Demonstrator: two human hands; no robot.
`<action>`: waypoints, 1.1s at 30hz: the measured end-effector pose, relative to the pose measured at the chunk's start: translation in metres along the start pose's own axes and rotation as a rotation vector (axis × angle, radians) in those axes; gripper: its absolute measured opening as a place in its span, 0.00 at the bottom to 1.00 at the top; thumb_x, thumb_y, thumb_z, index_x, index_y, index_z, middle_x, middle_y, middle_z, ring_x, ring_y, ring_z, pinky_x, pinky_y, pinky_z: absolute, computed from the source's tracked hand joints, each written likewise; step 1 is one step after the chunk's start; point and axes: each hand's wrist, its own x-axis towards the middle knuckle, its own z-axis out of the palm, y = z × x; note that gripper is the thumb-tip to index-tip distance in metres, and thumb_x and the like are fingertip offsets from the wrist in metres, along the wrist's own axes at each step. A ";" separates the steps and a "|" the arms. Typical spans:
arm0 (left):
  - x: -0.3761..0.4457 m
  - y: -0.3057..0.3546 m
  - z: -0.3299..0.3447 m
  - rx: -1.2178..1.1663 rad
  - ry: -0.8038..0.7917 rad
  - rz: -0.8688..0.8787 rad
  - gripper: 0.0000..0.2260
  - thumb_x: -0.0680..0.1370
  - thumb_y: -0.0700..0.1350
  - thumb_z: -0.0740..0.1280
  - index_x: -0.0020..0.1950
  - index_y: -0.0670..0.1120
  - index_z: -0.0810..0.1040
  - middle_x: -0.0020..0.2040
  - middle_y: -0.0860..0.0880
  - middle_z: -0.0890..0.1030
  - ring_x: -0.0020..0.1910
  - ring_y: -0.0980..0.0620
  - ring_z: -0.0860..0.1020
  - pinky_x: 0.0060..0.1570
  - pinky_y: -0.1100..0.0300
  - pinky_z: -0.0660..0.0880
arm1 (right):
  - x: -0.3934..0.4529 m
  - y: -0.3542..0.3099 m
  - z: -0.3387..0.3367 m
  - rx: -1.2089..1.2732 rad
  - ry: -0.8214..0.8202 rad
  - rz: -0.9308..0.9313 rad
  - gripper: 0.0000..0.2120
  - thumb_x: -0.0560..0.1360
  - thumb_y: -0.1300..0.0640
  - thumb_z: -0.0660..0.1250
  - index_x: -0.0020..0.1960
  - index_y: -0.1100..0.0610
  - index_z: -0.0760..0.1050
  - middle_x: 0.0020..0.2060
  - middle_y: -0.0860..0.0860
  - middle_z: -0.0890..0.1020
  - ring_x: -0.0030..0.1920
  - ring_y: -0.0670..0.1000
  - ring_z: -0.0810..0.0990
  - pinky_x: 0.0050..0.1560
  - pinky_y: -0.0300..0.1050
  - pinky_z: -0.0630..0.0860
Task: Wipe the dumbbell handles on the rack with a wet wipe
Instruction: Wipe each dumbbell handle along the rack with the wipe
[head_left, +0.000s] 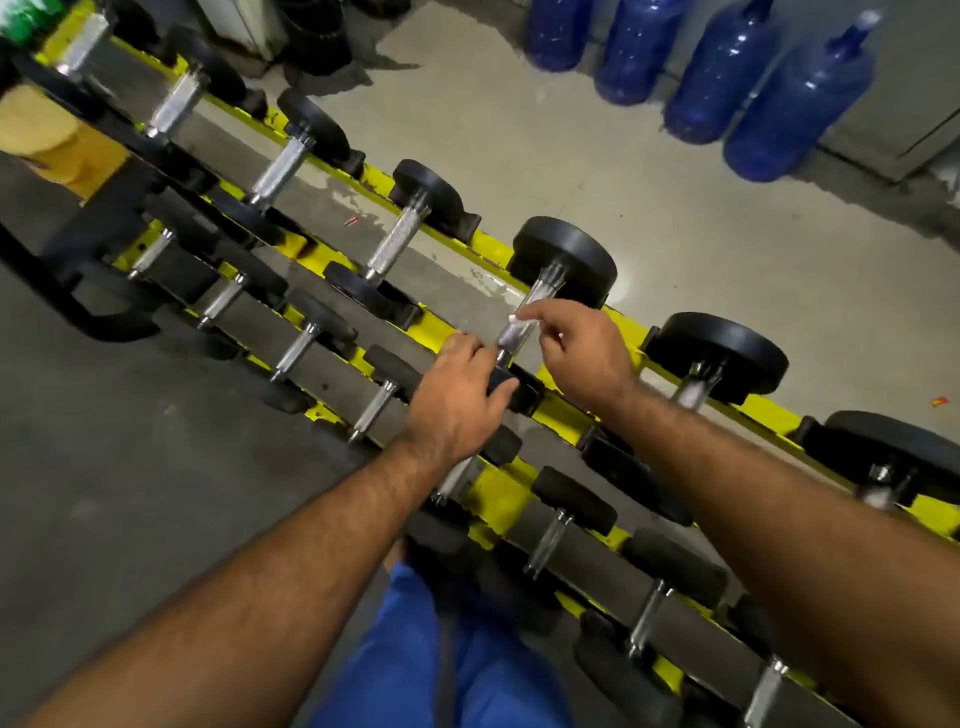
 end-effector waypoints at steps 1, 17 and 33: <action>0.000 0.001 0.006 0.000 0.031 -0.012 0.19 0.79 0.54 0.64 0.59 0.39 0.76 0.57 0.42 0.75 0.64 0.41 0.71 0.64 0.47 0.71 | 0.003 0.005 0.004 -0.014 0.025 -0.039 0.18 0.73 0.63 0.60 0.58 0.53 0.82 0.55 0.49 0.84 0.56 0.50 0.81 0.58 0.46 0.78; 0.008 -0.019 0.016 -0.106 0.173 -0.015 0.20 0.78 0.59 0.63 0.54 0.42 0.77 0.55 0.48 0.76 0.58 0.50 0.75 0.54 0.68 0.67 | 0.045 0.091 0.041 -0.296 0.046 -0.571 0.20 0.79 0.72 0.56 0.70 0.67 0.71 0.69 0.63 0.73 0.72 0.61 0.70 0.73 0.55 0.67; 0.008 -0.025 0.020 -0.128 0.198 0.019 0.19 0.79 0.59 0.63 0.55 0.44 0.77 0.54 0.51 0.75 0.58 0.52 0.75 0.54 0.55 0.75 | 0.051 0.098 0.030 -0.356 -0.006 -0.648 0.23 0.82 0.66 0.47 0.71 0.65 0.71 0.69 0.61 0.74 0.71 0.60 0.71 0.69 0.57 0.71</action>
